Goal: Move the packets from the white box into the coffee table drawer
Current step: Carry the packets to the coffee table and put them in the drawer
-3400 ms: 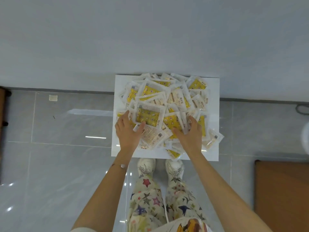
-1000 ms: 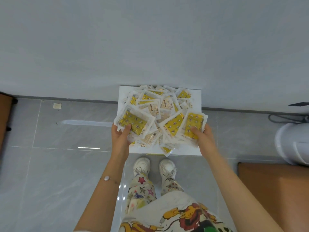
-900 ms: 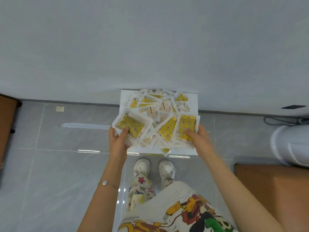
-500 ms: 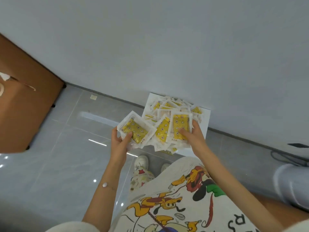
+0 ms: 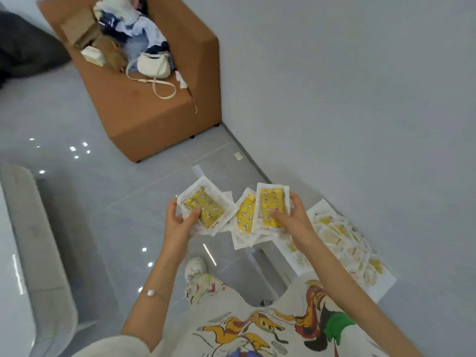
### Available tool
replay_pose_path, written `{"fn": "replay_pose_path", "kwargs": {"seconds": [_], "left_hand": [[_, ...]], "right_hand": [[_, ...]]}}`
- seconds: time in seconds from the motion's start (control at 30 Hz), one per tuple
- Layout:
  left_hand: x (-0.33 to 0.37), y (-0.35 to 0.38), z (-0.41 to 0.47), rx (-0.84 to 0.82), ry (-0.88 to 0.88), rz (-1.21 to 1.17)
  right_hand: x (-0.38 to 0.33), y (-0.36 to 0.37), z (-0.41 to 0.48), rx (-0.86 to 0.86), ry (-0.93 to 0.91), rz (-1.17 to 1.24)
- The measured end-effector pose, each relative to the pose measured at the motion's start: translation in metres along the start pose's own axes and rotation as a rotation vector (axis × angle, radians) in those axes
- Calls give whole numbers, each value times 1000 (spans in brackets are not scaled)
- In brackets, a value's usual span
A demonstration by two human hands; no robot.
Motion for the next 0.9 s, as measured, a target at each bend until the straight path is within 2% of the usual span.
{"fn": "replay_pose_path", "kwargs": {"seconds": [0.1, 0.43, 0.63, 0.9], "left_hand": [[24, -67, 14, 85, 24, -47], [94, -268, 62, 361, 88, -212], [110, -352, 78, 561, 123, -304], [126, -432, 100, 842, 156, -505]], "right_hand": [[-26, 76, 18, -77, -17, -71], [-79, 335, 64, -363, 11, -92], [-102, 436, 101, -442, 15, -135], [-131, 582, 162, -710, 7, -281]]}}
Point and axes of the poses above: each hand's wrist, its own z-axis towards the middle knuckle, its own y-axis out of the palm, x = y × z, the point moved 5 cm from there along z, towards the middle knuckle, and after that the axes turned 3 degrees about x, right-handed, at the moved point
